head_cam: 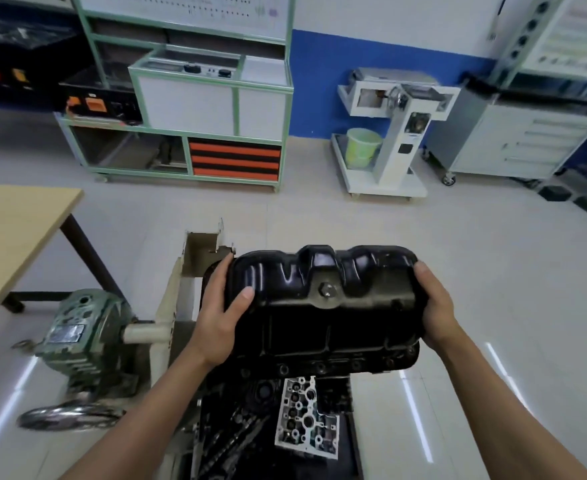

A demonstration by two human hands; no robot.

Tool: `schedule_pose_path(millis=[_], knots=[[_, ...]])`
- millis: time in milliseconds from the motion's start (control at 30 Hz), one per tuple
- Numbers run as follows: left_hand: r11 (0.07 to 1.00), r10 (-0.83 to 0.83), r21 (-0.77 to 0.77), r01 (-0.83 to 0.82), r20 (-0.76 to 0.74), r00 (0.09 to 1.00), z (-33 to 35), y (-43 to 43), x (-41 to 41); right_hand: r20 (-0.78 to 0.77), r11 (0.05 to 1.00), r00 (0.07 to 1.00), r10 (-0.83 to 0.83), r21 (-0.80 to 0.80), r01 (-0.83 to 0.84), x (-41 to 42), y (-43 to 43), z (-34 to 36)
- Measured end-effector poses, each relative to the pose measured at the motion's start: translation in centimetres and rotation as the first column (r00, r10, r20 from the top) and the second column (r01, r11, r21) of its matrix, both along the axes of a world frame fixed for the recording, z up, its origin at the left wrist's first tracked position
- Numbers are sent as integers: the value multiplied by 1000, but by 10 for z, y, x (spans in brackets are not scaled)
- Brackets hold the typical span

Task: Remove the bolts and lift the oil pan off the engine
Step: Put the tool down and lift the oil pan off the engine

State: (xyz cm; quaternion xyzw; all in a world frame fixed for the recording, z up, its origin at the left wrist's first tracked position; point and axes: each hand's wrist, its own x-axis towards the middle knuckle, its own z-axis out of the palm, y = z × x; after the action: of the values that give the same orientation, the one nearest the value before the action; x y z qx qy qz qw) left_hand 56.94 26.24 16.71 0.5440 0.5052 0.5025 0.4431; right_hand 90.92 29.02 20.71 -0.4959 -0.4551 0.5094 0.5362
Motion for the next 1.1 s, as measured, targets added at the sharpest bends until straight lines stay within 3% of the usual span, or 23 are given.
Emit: schedule_pose_path(millis=[200,367,500,733,1033,1100], knots=[[1000,-1,22,-2,136,991,23,2,2,90,993,994,68,92,-76,-10,11,51],[985,-17,173,-4,121,993,73,18,-28,31,984,996,82,159,-86,-37,24,98],[970,29,237,-56,117,993,125,26,-98,-62,972,988,139,201,-124,-107,46,130],[902,325,279,-330,65,943,159,-23,-294,-156,906,897,413,170,-388,-327,78,147],[699,685,202,-686,86,723,114,-154,-583,-140,661,646,750,123,-740,-705,66,105],[649,737,176,-740,98,669,91,-176,-629,-97,638,631,770,92,-765,-769,57,87]])
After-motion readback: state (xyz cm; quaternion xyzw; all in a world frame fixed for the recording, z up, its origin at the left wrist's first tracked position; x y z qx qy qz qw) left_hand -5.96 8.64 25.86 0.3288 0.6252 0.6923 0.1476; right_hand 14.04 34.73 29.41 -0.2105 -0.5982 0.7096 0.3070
